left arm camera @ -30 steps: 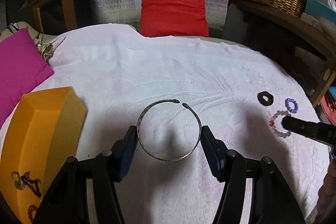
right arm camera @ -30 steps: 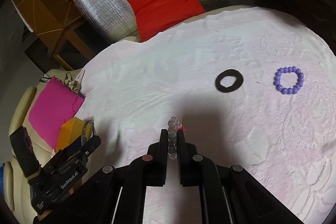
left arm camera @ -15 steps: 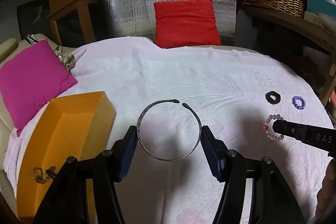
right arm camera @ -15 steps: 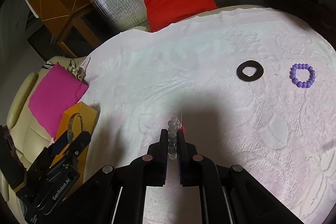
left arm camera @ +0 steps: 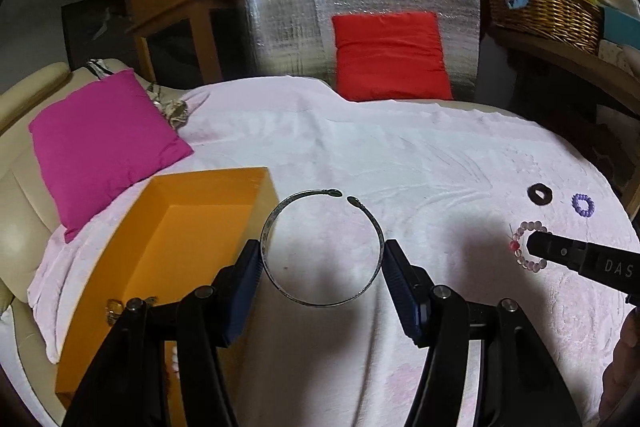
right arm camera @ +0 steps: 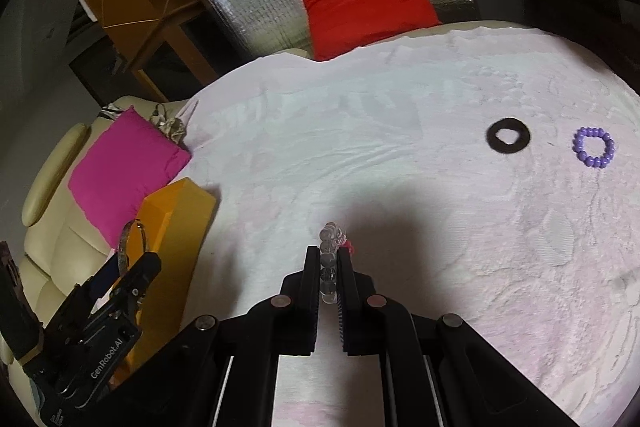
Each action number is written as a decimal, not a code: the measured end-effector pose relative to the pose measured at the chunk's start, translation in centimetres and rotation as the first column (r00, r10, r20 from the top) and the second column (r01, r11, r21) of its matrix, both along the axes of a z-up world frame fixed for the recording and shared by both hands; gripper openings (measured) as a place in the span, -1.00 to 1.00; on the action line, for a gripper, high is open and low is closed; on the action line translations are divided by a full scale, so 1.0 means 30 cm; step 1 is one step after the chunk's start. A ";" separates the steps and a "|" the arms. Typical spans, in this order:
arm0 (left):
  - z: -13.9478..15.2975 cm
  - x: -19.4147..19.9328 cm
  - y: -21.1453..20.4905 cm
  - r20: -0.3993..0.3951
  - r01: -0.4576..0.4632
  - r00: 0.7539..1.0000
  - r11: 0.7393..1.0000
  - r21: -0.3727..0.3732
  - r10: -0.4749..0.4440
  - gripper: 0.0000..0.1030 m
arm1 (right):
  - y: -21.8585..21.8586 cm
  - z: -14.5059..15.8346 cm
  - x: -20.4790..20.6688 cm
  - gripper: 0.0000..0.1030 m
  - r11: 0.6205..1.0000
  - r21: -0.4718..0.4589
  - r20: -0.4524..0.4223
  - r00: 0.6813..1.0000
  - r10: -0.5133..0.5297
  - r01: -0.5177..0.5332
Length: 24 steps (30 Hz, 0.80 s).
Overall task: Organize jewelry
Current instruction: 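Carry the silver bangle with the left tool over the orange box while the right carries the pink bracelet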
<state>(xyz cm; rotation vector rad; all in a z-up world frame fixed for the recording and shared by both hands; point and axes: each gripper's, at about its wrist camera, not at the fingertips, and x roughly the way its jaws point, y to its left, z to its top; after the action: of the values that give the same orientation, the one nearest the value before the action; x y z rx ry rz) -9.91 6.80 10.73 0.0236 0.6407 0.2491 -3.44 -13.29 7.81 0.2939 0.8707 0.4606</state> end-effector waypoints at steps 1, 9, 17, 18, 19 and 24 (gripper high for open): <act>0.007 -0.007 0.009 0.004 -0.005 1.000 1.000 0.003 0.005 0.21 | 0.010 0.003 -0.002 -0.83 1.000 0.000 0.004 1.000 0.005 -0.005; 0.056 -0.071 0.059 0.027 -0.047 0.999 0.999 0.018 0.046 0.21 | 0.105 0.031 -0.021 -0.83 0.998 0.037 0.020 0.999 0.050 -0.051; 0.102 -0.124 0.081 0.049 -0.075 0.996 0.997 0.033 0.073 0.21 | 0.187 0.057 -0.059 -0.83 0.994 0.039 0.050 0.994 0.099 -0.101; 0.109 -0.130 0.085 0.053 -0.079 0.996 0.996 0.035 0.077 0.22 | 0.196 0.062 -0.064 -0.83 0.994 0.039 0.056 0.993 0.104 -0.106; 0.114 -0.134 0.090 0.056 -0.082 0.995 0.996 0.037 0.080 0.22 | 0.202 0.065 -0.068 -0.83 0.993 0.036 0.061 0.992 0.107 -0.109; 0.138 -0.155 0.114 0.074 -0.099 0.993 0.994 0.041 0.096 0.22 | 0.243 0.077 -0.086 -0.83 0.991 0.045 0.080 0.989 0.126 -0.130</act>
<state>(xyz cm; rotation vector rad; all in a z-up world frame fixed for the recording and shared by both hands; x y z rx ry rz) -14.57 10.20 14.87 0.0263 0.5657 0.3574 -6.02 -6.00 10.13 0.2651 0.8060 0.6100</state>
